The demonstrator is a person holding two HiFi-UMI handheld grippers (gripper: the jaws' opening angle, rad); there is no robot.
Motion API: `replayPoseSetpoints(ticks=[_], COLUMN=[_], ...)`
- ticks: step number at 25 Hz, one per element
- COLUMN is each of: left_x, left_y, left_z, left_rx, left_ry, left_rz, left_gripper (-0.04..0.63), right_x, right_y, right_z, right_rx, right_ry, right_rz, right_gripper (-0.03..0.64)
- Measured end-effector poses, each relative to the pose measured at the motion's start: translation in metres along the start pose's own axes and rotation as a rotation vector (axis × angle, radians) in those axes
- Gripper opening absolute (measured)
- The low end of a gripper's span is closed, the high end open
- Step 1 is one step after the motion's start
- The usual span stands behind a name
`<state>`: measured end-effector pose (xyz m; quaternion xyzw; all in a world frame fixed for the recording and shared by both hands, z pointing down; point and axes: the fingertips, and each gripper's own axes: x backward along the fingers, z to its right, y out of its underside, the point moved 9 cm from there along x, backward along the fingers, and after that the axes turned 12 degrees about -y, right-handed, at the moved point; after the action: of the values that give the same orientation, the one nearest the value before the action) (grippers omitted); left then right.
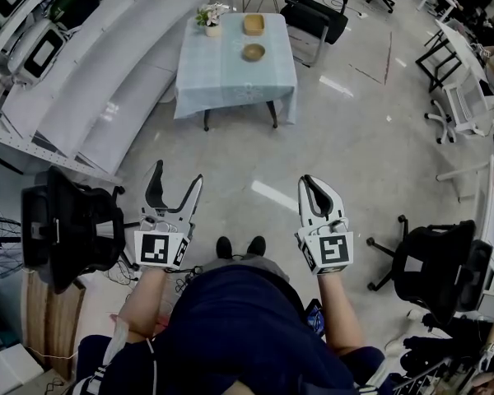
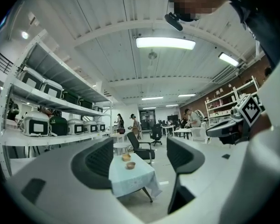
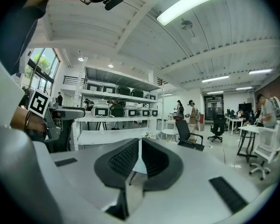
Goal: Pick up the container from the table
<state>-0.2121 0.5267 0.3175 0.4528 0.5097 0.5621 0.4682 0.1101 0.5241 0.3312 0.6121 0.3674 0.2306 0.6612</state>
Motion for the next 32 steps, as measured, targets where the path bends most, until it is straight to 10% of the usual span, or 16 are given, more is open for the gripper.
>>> replayPoseSetpoints(ticks=[32], left_x=[-0.112], left_y=[0.002], left_z=[0.035], left_rx=[0.040], left_ry=[0.017], left_rz=[-0.013], left_gripper=[0.445], right_x=[-0.019], right_y=[0.021], right_z=[0.089], right_rx=[-0.034], right_ry=[-0.051], right_rz=[-0.006], right_gripper=[-0.002])
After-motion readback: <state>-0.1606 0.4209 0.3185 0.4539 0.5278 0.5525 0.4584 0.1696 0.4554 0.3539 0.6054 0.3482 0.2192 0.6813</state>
